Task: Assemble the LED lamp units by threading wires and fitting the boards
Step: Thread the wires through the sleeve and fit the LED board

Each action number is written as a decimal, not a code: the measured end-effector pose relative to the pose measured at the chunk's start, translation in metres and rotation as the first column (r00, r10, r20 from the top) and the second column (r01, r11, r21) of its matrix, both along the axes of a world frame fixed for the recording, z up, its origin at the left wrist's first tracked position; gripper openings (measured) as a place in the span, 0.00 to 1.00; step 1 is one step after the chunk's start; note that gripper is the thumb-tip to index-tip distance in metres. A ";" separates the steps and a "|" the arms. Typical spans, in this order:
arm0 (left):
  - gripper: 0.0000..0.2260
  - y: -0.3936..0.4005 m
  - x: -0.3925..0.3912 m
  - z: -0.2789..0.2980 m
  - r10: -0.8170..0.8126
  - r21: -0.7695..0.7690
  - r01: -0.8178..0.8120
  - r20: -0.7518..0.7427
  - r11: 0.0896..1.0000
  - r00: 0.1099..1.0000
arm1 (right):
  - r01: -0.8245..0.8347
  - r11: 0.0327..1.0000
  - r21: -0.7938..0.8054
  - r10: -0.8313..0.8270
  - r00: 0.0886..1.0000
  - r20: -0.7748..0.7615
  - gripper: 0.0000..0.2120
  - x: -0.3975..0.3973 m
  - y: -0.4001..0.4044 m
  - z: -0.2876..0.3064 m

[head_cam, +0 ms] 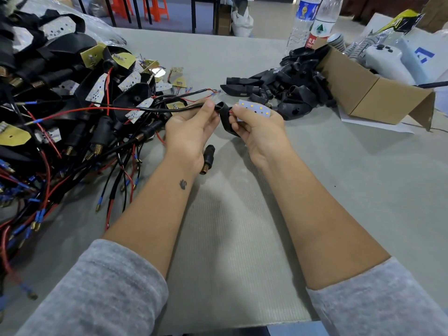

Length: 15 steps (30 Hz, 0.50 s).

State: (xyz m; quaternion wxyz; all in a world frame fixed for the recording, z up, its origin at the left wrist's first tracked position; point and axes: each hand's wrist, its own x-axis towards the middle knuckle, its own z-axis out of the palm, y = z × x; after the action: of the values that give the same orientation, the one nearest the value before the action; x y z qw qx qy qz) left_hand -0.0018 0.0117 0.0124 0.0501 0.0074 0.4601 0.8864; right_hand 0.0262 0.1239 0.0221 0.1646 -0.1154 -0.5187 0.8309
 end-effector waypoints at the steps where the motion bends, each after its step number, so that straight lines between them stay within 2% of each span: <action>1: 0.05 0.000 0.000 0.000 -0.002 -0.007 0.002 -0.003 1.000 1.000 | -0.006 1.000 0.010 0.006 1.000 0.001 0.07 0.000 0.000 0.000; 5: 0.08 -0.001 -0.001 0.000 0.007 0.040 -0.008 0.013 0.999 1.000 | -0.035 0.997 0.073 0.036 0.999 -0.012 0.05 0.001 0.004 0.002; 8: 0.06 -0.002 -0.002 0.001 0.016 0.088 -0.020 0.048 0.996 0.999 | -0.030 0.985 0.171 0.030 1.000 0.003 0.05 0.002 0.006 0.002; 12: 0.03 -0.003 -0.006 0.001 0.036 0.171 -0.051 0.088 0.984 0.995 | 0.029 0.954 0.298 -0.049 0.997 0.060 0.05 0.002 0.008 0.000; 15: 0.02 -0.004 -0.009 0.001 0.022 0.167 -0.037 0.095 0.985 0.995 | 0.059 0.928 0.368 -0.092 0.993 0.073 0.06 0.001 0.007 -0.002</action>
State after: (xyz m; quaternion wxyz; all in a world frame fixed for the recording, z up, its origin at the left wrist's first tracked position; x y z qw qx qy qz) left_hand -0.0106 0.0079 0.0133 0.0575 -0.0362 0.3808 0.9221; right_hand 0.0271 0.1310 0.0204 0.1918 -0.1394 -0.6661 0.7071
